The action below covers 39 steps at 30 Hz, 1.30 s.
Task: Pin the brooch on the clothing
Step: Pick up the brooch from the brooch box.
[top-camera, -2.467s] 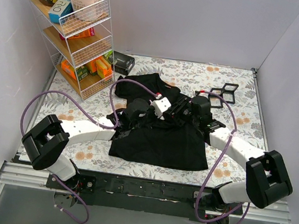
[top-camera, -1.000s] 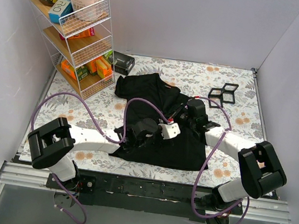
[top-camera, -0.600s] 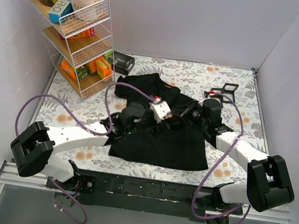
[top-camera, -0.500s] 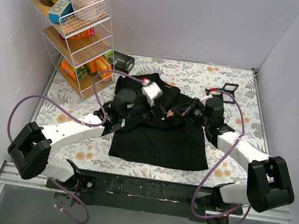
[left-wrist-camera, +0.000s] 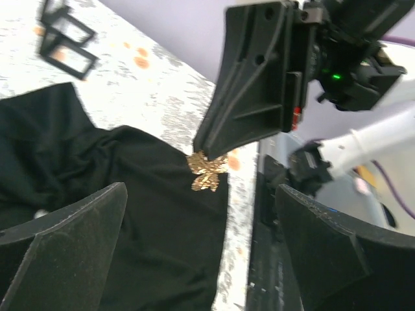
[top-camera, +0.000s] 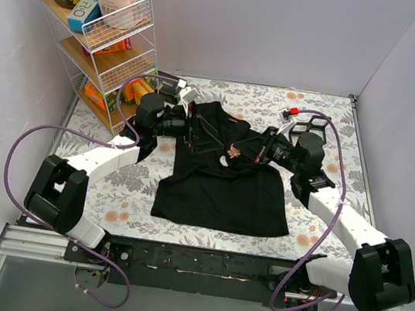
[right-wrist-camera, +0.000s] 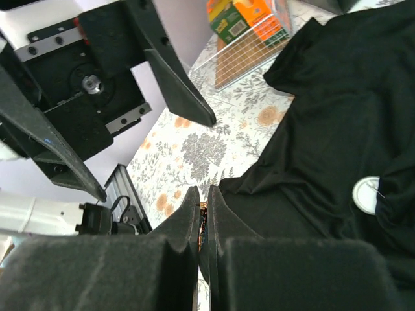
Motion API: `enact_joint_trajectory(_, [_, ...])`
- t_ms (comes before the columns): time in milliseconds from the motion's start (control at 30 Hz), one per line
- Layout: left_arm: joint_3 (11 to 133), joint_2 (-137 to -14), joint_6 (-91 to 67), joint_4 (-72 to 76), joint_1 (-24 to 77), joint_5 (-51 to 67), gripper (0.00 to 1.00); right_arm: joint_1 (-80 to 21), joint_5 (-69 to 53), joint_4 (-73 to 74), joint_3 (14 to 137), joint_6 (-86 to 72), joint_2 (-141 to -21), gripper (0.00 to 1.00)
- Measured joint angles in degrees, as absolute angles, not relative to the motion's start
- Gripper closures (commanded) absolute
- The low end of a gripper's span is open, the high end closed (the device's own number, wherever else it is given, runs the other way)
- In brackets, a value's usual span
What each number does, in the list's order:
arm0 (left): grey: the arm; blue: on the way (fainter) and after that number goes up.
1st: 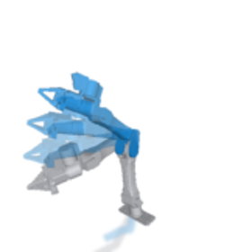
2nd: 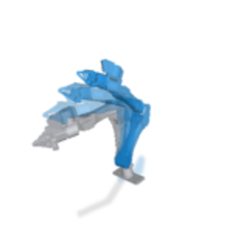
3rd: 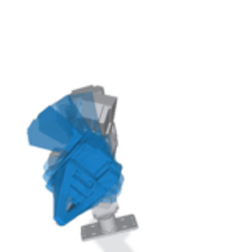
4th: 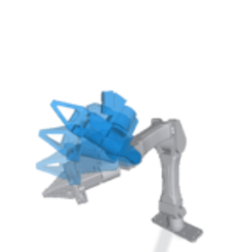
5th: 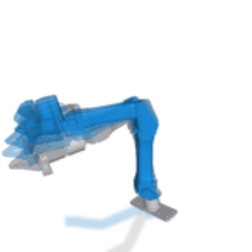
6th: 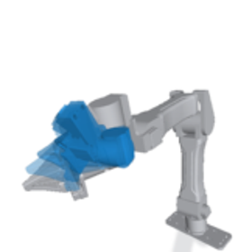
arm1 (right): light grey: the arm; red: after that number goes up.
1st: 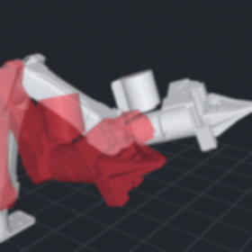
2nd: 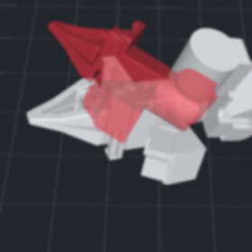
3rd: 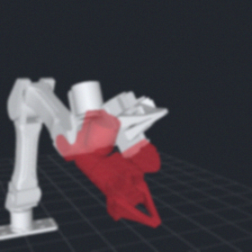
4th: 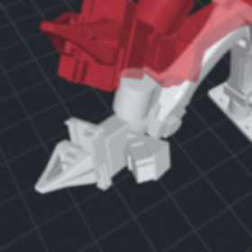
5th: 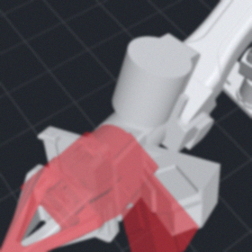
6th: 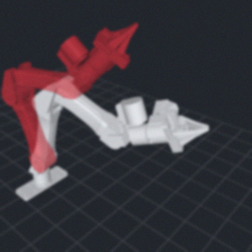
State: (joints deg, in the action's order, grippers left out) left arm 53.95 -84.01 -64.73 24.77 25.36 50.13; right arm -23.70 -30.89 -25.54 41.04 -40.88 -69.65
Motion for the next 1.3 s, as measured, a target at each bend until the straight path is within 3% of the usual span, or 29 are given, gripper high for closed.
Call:
enact_joint_trajectory(200, [53.95,-85.76,-70.74,29.30,25.45,57.87,0.02,-23.70,-33.93,-28.01,41.06,-40.16,-68.40,0.99])
enact_joint_trajectory(567, [50.17,-88.03,-85.23,42.44,26.26,57.28,0.16,-26.22,-24.88,-38.11,35.99,-41.63,-61.82,0.99])
enact_joint_trajectory(767, [47.51,-88.03,-91.13,48.93,27.29,56.27,0.36,-30.00,-20.29,-42.15,35.73,-42.04,-62.41,0.99])
enact_joint_trajectory(1033, [45.91,-88.92,-97.60,57.47,27.51,56.03,0.55,-32.71,-16.88,-46.39,35.73,-42.06,-63.70,0.99])
enact_joint_trajectory(1300, [44.36,-91.59,-103.09,63.86,27.51,55.94,0.62,-34.24,-16.16,-48.25,35.53,-42.11,-65.04,0.99])
